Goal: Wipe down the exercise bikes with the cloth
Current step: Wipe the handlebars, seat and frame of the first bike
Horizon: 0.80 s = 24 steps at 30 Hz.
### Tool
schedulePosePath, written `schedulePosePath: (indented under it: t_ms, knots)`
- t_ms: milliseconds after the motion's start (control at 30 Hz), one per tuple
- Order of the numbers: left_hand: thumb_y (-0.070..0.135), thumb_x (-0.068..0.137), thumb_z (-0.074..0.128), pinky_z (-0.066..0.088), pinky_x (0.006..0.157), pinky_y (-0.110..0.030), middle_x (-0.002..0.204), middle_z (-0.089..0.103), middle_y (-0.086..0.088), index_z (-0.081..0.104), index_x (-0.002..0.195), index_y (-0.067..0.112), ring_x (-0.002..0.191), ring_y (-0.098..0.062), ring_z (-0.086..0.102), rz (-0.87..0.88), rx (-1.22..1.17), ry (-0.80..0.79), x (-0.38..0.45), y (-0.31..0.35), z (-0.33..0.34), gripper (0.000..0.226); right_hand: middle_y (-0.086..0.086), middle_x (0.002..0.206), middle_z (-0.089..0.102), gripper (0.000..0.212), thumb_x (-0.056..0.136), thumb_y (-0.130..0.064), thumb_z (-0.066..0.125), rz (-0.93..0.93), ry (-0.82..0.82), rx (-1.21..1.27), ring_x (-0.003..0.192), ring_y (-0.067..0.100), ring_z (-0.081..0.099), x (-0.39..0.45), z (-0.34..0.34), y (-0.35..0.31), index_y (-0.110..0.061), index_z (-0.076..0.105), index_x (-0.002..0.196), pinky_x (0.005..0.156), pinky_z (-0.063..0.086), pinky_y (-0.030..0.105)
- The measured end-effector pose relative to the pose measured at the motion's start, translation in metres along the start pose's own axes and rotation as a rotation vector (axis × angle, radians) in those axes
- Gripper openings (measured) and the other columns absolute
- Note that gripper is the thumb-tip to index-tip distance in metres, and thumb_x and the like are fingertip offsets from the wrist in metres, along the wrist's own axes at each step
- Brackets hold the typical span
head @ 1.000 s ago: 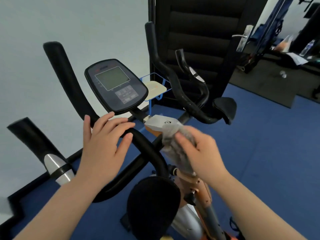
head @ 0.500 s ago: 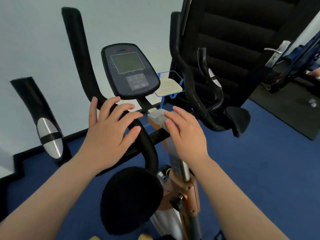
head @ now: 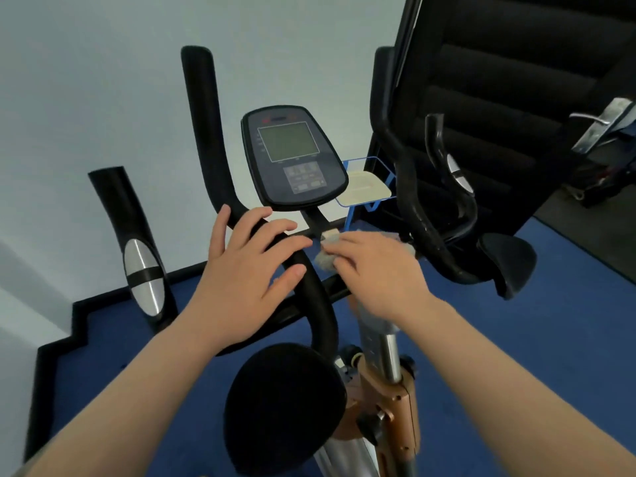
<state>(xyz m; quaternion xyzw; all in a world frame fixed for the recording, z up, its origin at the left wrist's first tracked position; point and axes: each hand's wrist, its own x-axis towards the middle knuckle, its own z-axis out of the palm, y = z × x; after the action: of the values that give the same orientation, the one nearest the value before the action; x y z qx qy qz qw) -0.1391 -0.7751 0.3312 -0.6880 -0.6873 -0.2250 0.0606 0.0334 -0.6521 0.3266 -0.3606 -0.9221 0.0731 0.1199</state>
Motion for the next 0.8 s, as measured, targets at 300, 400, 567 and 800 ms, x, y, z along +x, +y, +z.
schedulePosePath:
  t_ms: [300, 400, 567, 800]
  knots:
    - [0.048, 0.098, 0.031, -0.009, 0.121, -0.048, 0.137, 0.050, 0.014, 0.057, 0.131, 0.036, 0.143, -0.017, 0.026, -0.008, -0.016, -0.001, 0.000, 0.001, 0.000, 0.044, 0.003, 0.131, 0.056, 0.039, 0.104, -0.025, 0.030, 0.105, -0.208, -0.154, 0.112, 0.027, 0.055, 0.035, 0.000, 0.002, -0.022, 0.053, 0.134, 0.083, 0.045, 0.037]
    - [0.048, 0.097, 0.033, -0.009, 0.120, -0.047, 0.136, 0.050, 0.015, 0.058, 0.129, 0.036, 0.142, -0.017, 0.027, -0.021, -0.028, 0.009, 0.001, 0.000, 0.000, 0.042, 0.003, 0.128, 0.058, 0.039, 0.103, -0.030, 0.029, 0.141, -0.210, -0.083, 0.109, 0.029, 0.056, 0.030, -0.006, 0.006, -0.023, 0.057, 0.129, 0.077, 0.043, 0.037]
    - [0.048, 0.097, 0.033, -0.009, 0.120, -0.049, 0.136, 0.050, 0.015, 0.058, 0.128, 0.035, 0.143, -0.016, 0.025, -0.027, -0.034, 0.003, 0.002, 0.000, 0.001, 0.042, 0.012, 0.131, 0.052, 0.037, 0.101, -0.016, 0.034, 0.224, -0.345, -0.206, 0.116, 0.036, 0.052, 0.067, 0.001, -0.008, -0.005, 0.046, 0.134, 0.082, 0.045, 0.043]
    - [0.046, 0.097, 0.034, -0.009, 0.120, -0.048, 0.132, 0.053, 0.014, 0.061, 0.125, 0.033, 0.141, -0.018, 0.029, -0.022, -0.046, 0.023, 0.003, 0.001, 0.002, 0.041, -0.008, 0.133, 0.059, 0.029, 0.100, -0.025, 0.050, 0.052, 0.214, 0.333, 0.126, 0.010, 0.047, -0.009, 0.006, 0.019, -0.023, 0.066, 0.124, 0.106, 0.038, 0.032]
